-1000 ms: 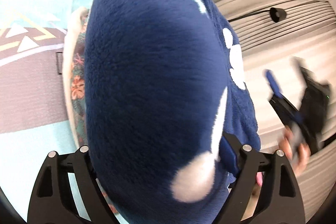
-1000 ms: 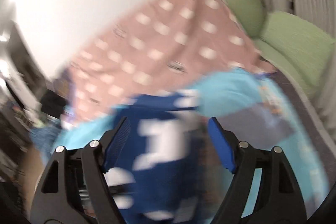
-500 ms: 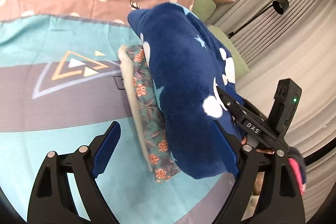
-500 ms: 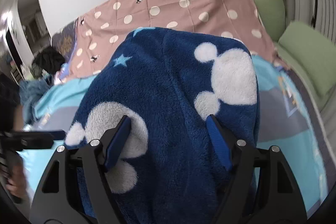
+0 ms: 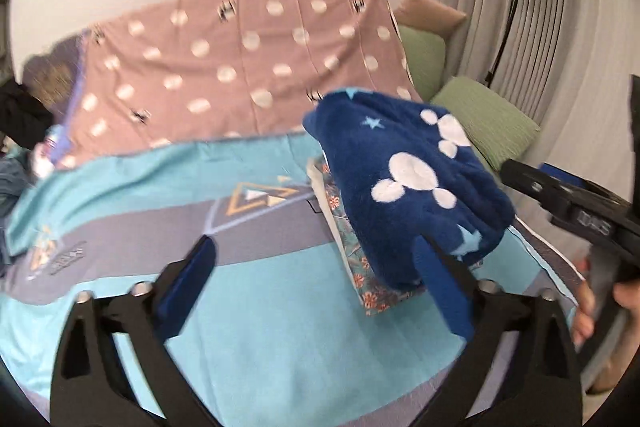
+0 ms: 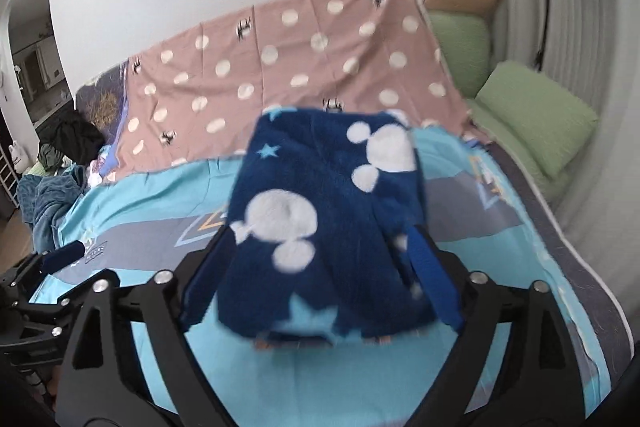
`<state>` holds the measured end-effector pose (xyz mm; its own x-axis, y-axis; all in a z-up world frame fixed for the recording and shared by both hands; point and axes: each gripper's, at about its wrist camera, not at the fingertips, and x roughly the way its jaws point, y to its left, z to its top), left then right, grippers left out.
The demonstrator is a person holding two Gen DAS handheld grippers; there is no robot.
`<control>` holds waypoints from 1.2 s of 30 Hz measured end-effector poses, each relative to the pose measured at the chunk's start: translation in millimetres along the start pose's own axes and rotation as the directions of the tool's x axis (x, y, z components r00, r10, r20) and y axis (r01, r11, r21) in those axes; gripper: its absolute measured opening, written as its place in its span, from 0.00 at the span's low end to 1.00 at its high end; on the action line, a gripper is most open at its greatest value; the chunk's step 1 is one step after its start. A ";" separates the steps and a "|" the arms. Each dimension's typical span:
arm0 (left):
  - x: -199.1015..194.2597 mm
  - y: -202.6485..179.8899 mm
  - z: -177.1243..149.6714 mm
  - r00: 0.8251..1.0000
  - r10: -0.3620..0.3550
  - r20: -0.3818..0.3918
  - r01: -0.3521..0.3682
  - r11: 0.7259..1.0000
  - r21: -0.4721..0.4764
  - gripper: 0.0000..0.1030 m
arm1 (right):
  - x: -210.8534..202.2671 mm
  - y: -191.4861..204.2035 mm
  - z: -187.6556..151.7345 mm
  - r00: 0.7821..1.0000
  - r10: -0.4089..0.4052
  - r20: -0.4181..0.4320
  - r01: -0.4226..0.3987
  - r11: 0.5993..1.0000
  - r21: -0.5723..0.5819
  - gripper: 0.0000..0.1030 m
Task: Fold small clothes
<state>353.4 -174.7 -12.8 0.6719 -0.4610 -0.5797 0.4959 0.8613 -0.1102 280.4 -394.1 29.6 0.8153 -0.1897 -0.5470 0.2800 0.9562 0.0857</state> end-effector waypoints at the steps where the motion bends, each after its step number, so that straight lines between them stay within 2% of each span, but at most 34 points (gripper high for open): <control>1: -11.0 -0.2 -4.7 1.000 0.003 0.013 -0.003 1.000 0.000 0.99 | -13.9 4.3 -4.1 1.000 0.005 0.010 -0.004 1.000 -0.007 0.95; 3: -32.4 -0.5 -17.5 1.000 -0.018 0.018 0.018 1.000 -0.012 0.99 | -44.4 19.7 -18.0 0.999 -0.014 0.041 0.016 0.999 -0.048 0.97; 6: -63.7 5.2 -41.1 0.999 -0.030 0.018 0.031 0.996 -0.089 0.99 | -79.0 41.4 -39.7 0.992 -0.087 0.095 0.098 0.988 -0.119 0.98; 8: -79.5 9.9 -55.9 0.999 -0.011 0.035 0.016 0.992 -0.129 0.99 | -102.2 47.3 -55.5 0.987 -0.101 0.122 0.114 0.988 -0.108 0.98; 13: -110.7 8.1 -91.4 0.997 0.062 0.045 -0.057 0.993 -0.105 0.99 | -135.0 54.2 -89.2 0.988 -0.093 0.124 0.101 0.993 -0.061 0.98; 15: -128.0 5.7 -106.7 0.989 0.117 0.091 -0.107 0.988 -0.107 0.99 | -140.9 56.6 -99.9 0.990 -0.085 0.115 0.093 0.993 -0.067 0.98; 18: -146.8 0.3 -119.4 0.979 0.159 0.131 -0.149 0.985 -0.085 0.99 | -145.9 61.5 -116.3 0.997 -0.057 0.060 0.061 0.996 -0.066 0.98; 21: -160.1 -3.5 -127.9 0.985 0.120 0.125 -0.113 0.992 -0.062 0.99 | -151.6 65.9 -129.4 0.996 -0.070 0.055 0.074 0.995 -0.067 0.98; 24: -170.0 -1.8 -133.3 0.990 0.085 0.112 -0.076 0.994 -0.077 0.99 | -157.6 69.0 -136.9 0.996 -0.074 0.056 0.078 0.995 -0.064 0.98; 30: -175.5 -3.5 -138.7 0.989 0.101 0.108 -0.093 0.993 -0.075 0.99 | -168.7 75.8 -140.0 0.993 -0.090 0.075 0.096 0.992 -0.081 0.98; 36: -178.1 -6.6 -143.9 0.991 0.089 0.102 -0.081 0.994 -0.079 0.99 | -171.6 79.8 -142.7 0.992 -0.100 0.073 0.107 0.990 -0.095 0.98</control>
<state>151.3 -67.6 -25.0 0.7660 -0.4017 -0.5020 0.3947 0.9101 -0.1260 90.5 -253.4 11.5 0.8181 -0.3006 -0.4903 0.3163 0.9472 -0.0529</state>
